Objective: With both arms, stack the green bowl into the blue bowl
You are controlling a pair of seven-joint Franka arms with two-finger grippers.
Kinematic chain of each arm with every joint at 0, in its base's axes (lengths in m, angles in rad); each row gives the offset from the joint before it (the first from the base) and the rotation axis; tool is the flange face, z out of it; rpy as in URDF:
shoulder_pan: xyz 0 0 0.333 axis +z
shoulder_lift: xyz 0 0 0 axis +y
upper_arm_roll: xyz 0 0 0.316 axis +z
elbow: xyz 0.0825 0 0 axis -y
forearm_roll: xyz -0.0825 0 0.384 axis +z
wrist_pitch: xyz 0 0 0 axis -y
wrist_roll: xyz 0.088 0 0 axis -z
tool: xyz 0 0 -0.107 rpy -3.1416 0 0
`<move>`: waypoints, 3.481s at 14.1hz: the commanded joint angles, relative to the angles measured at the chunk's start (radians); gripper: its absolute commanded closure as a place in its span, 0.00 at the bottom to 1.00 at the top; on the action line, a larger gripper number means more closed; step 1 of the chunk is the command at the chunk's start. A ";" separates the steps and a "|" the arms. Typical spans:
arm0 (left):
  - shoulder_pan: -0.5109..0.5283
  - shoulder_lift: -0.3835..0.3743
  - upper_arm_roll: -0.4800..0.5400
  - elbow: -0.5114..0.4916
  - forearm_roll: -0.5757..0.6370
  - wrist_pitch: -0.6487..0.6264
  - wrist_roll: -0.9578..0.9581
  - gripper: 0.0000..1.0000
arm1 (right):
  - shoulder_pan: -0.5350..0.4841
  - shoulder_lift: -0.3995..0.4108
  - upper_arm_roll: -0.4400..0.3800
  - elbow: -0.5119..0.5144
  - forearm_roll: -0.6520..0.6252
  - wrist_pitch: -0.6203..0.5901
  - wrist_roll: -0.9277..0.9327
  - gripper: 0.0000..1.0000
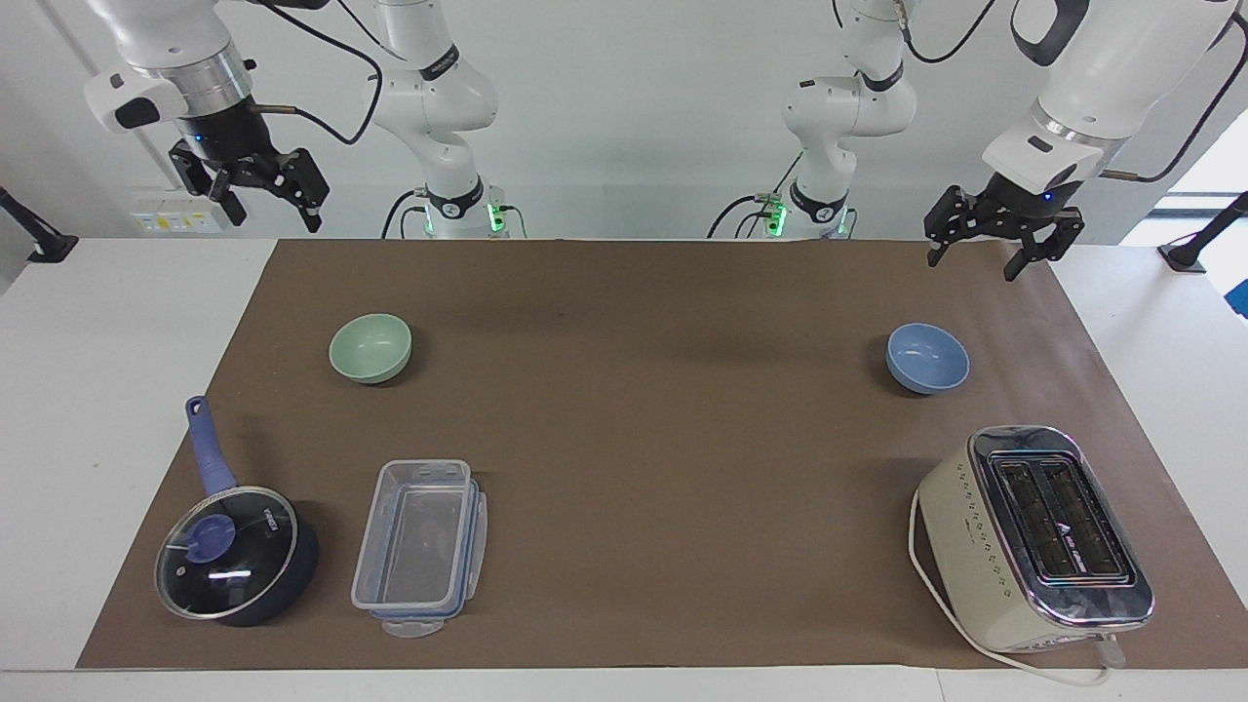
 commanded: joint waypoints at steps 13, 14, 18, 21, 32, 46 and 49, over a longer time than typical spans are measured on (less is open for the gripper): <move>-0.003 -0.029 0.002 -0.031 0.015 -0.003 -0.003 0.00 | -0.004 -0.015 0.007 -0.011 -0.014 0.002 0.014 0.00; -0.003 -0.029 0.002 -0.031 0.013 0.000 0.000 0.00 | -0.004 -0.015 0.007 -0.011 -0.016 0.002 0.014 0.00; -0.003 -0.031 0.003 -0.039 -0.010 0.013 0.003 0.00 | -0.004 -0.015 0.007 -0.011 -0.014 0.002 0.014 0.00; -0.001 -0.044 0.009 -0.059 -0.010 0.028 0.003 0.00 | -0.004 -0.015 0.007 -0.011 -0.014 0.002 0.014 0.00; 0.033 -0.074 0.011 -0.128 -0.036 0.034 0.030 0.00 | -0.004 -0.015 0.007 -0.011 -0.014 0.002 0.014 0.00; 0.184 -0.156 0.015 -0.542 -0.066 0.295 0.170 0.00 | -0.004 -0.015 0.007 -0.011 -0.016 0.002 0.014 0.00; 0.221 -0.155 0.015 -0.600 -0.066 0.356 0.175 0.00 | -0.004 -0.015 0.007 -0.011 -0.016 0.002 0.014 0.00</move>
